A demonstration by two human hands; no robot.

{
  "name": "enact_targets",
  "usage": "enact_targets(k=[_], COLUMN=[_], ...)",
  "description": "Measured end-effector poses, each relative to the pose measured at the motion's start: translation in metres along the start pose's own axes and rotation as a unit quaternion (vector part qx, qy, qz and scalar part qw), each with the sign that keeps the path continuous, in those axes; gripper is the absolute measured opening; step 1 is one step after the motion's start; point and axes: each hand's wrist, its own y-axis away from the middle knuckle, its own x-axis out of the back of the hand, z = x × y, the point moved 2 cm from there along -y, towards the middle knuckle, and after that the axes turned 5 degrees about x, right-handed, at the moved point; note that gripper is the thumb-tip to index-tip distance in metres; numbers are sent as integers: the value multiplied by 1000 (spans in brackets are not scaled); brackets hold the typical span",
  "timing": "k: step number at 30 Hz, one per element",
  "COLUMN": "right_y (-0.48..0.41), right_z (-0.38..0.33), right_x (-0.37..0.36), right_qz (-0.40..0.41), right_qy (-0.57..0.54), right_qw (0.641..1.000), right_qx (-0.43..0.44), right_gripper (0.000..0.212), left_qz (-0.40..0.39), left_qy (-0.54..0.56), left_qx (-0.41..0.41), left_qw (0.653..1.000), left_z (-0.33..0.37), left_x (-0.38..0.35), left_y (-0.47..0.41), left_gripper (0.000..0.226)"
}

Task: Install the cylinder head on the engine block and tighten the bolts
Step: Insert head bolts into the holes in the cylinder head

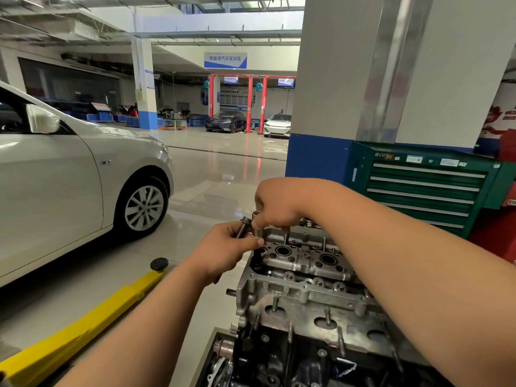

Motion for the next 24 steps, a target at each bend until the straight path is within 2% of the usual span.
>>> enact_targets(k=[2,4,7,9,11,13,15,17,20,22,23,24], right_y=[-3,-4,-5,-3,-2,-4,-6,-7,-3,0,0,-1], right_z=[-1,-3,-5,-4,-3,-4,-5,-4,-3,-2,-2,-4], right_x=[-5,-8,-8,-6,-5,-11,-17,-18,-13,-10,-11,-12], right_qz=[25,47,24,-2,14,60,102,119,54,22,34,58], right_qy=[29,60,34,-19,-13,42,102,120,11,-52,-45,-14], right_qw=[999,996,999,1000,999,997,989,983,998,998,998,998], right_qx=[-32,-52,-11,17,34,14,-42,-65,3,35,37,26], right_gripper=[50,56,41,34,27,39,54,58,39,25,19,25], left_qz=[-3,19,19,-8,-24,-14,12,36,14,-17,-25,-23], left_qy=[-23,-40,-22,-2,9,-22,-31,-27,-12,2,12,26], left_qx=[2,-23,-31,-8,20,11,-9,-25,-27,5,20,30], left_qw=[1000,999,999,1000,999,1000,999,999,999,1000,999,999], left_z=[0,0,-2,-3,-4,-5,-4,-6,-5,-5,-5,-8], left_x=[-2,-9,-11,-5,1,0,-6,-8,-6,-3,-2,-1], left_y=[-1,-3,-4,-4,-3,-3,-4,-6,-3,1,2,3], left_gripper=[16,16,11,20,19,15,18,18,21,16,10,7])
